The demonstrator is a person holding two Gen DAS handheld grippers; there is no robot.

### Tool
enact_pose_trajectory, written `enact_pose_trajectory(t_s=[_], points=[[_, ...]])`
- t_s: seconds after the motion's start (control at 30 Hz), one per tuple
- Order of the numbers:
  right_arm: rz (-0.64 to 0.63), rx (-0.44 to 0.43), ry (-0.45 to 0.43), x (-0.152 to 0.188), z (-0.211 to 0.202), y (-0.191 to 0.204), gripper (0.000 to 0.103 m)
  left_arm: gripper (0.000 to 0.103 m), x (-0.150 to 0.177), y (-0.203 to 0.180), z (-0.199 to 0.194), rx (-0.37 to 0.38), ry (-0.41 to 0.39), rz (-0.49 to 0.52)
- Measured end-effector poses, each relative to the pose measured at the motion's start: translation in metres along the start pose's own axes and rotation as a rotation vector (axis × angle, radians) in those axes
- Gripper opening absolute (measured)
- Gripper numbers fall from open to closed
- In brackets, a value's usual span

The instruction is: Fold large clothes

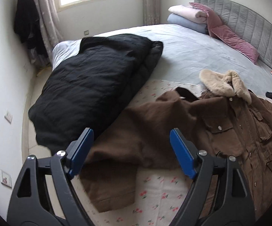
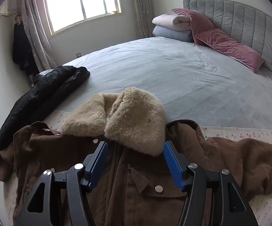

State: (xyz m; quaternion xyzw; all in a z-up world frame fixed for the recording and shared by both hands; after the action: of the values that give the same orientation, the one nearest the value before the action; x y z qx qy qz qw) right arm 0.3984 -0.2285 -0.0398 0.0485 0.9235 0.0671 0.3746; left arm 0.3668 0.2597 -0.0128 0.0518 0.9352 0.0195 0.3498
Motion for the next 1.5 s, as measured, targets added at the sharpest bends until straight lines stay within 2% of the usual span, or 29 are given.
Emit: enact_pose_trajectory(t_s=[0.1,0.3,0.33,0.4,0.43,0.47,0.53,0.6,0.63,0.7,0.73,0.77,0.83,0.87,0.93,1.0,1.07,1.17,1.27,1.33,1.47,1.5], points=[[-0.015,0.000,0.005,0.019,-0.025,0.003,0.069,0.083,0.039,0.037,0.006,0.019,0.077,-0.106],[-0.028,-0.016,0.047,0.058,-0.053,0.012,0.069,0.082,0.106,0.045,0.057,0.137,0.256,-0.236],[-0.021,-0.022,0.051,0.063,-0.057,0.013,0.069,0.076,0.113,0.041,0.066,0.161,0.286,-0.263],[-0.008,-0.031,0.065,0.072,-0.062,0.016,0.069,0.021,0.118,0.030,0.076,0.190,0.313,-0.306],[-0.001,-0.032,0.071,0.075,-0.065,0.016,0.069,0.019,0.112,0.026,0.072,0.158,0.299,-0.286],[0.003,-0.032,0.075,0.078,-0.068,0.017,0.069,0.016,0.100,0.021,0.063,0.099,0.249,-0.232],[0.004,-0.029,0.075,0.080,-0.074,0.018,0.069,0.015,0.065,0.004,0.030,-0.015,0.094,-0.094],[-0.006,-0.022,0.069,0.080,-0.080,0.020,0.069,0.015,0.035,-0.022,-0.011,-0.049,-0.051,0.012],[-0.009,-0.018,0.065,0.080,-0.084,0.021,0.069,0.015,0.026,-0.038,-0.025,-0.031,-0.100,0.059],[-0.003,-0.024,0.055,0.079,-0.089,0.025,0.069,0.015,0.020,-0.082,-0.056,0.046,-0.193,0.201],[0.003,-0.037,0.053,0.079,-0.091,0.028,0.069,0.015,0.023,-0.107,-0.067,0.105,-0.221,0.279],[0.008,-0.050,0.053,0.081,-0.092,0.032,0.069,0.016,0.033,-0.135,-0.075,0.198,-0.229,0.360],[0.011,-0.079,0.067,0.087,-0.090,0.041,0.069,0.026,0.065,-0.181,-0.085,0.412,-0.175,0.481],[0.009,-0.084,0.077,0.091,-0.090,0.046,0.069,0.029,0.082,-0.195,-0.086,0.477,-0.132,0.516],[-0.014,-0.093,0.102,0.102,-0.088,0.055,0.069,0.035,0.110,-0.203,-0.088,0.515,-0.090,0.525],[-0.039,-0.105,0.118,0.113,-0.089,0.061,0.069,0.064,0.127,-0.191,-0.089,0.508,-0.079,0.452],[-0.062,-0.116,0.131,0.123,-0.091,0.065,0.069,0.076,0.136,-0.161,-0.089,0.503,-0.089,0.324],[-0.060,-0.124,0.141,0.135,-0.090,0.065,0.069,0.085,0.148,-0.110,-0.080,0.464,-0.076,0.088],[-0.026,-0.138,0.147,0.143,-0.088,0.063,0.069,0.085,0.169,-0.081,-0.061,0.498,-0.004,-0.144],[0.011,-0.150,0.155,0.148,-0.086,0.061,0.069,0.085,0.183,-0.079,-0.041,0.554,0.094,-0.290],[0.059,-0.179,0.179,0.161,-0.085,0.060,0.070,0.082,0.202,-0.105,-0.004,0.615,0.242,-0.380],[0.061,-0.177,0.182,0.163,-0.085,0.060,0.070,0.074,0.204,-0.112,0.003,0.632,0.268,-0.401]])
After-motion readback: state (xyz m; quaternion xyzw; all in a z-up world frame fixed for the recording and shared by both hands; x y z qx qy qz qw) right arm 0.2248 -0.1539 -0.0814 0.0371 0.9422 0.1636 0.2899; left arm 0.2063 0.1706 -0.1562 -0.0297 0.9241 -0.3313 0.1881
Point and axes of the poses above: each gripper's, at about its wrist camera, not at the fingertips, and z roughly the way its jaws point, y to its left, x to its underside, the point moved 9 cm from there along z, roughly the way its jaws point, and after that the axes turned 4 degrees about z, right-handed, at the moved point
